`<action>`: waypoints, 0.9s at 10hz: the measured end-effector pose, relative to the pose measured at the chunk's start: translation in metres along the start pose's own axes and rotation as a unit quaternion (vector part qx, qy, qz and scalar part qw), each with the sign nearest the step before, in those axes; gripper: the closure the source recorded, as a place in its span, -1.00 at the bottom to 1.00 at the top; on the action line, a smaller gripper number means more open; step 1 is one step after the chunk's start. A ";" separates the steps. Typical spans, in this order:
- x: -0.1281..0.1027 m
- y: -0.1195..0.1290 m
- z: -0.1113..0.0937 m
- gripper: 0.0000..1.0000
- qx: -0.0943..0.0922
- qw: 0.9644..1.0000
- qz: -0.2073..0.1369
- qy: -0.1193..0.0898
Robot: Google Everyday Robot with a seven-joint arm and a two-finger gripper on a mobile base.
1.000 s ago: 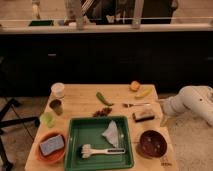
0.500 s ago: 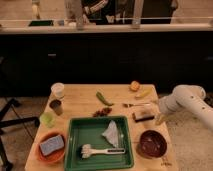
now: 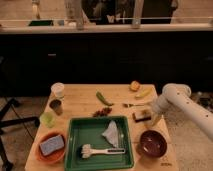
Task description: Wipe purple bowl with eraser
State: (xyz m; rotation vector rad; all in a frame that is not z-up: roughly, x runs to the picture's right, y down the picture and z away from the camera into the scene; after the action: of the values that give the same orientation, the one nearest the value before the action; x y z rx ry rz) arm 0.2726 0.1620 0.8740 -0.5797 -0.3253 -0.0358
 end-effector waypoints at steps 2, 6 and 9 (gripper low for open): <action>0.000 -0.003 0.006 -0.21 -0.014 1.000 -0.005 -0.001; 0.000 -0.003 0.011 0.54 -0.023 1.000 -0.010 -0.003; 0.008 -0.001 -0.005 0.81 -0.004 1.000 -0.005 -0.001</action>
State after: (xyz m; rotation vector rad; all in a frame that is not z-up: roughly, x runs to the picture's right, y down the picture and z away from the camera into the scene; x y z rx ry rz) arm 0.2812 0.1585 0.8729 -0.5849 -0.3295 -0.0470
